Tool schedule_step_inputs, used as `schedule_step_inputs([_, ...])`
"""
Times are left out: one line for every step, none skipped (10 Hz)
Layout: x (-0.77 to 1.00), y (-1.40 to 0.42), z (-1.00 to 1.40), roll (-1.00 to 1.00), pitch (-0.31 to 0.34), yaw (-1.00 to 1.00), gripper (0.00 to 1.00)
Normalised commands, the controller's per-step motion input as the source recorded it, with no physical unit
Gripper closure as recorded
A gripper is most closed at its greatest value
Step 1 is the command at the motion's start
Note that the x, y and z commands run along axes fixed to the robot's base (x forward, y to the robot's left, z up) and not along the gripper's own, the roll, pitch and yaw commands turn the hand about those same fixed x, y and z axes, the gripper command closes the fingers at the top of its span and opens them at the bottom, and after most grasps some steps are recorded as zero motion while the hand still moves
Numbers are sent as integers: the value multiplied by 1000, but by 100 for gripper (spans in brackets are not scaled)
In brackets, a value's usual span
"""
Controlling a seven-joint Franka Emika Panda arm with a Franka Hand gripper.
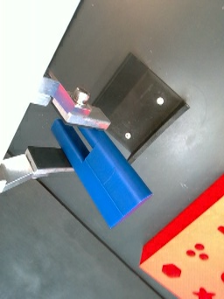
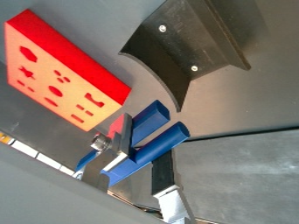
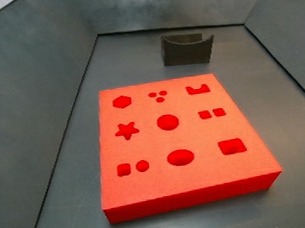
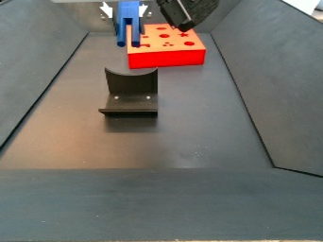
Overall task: Pick up the square-circle object. Move up. Rotate the square-circle object. Place the square-circle object on the fixture. Regrasp the square-circle object. Move to above the board. Insert the square-circle object.
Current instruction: Place the square-circle object on the fixture.
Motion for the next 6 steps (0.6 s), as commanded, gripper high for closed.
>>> schedule_step_inputs([102,61,-1000,-1000,45,-188,100])
schedule_step_inputs([102,63,-1000,-1000,33,-189,100])
schedule_step_inputs([117,75,-1000,-1000,46,-188,100])
schedule_step_inputs([130,79,-1000,-1000,56,-187,100])
schedule_step_inputs([138,85,-1000,-1000,56,-192,100])
schedule_step_inputs([142,89,-1000,-1000,52,-198,100])
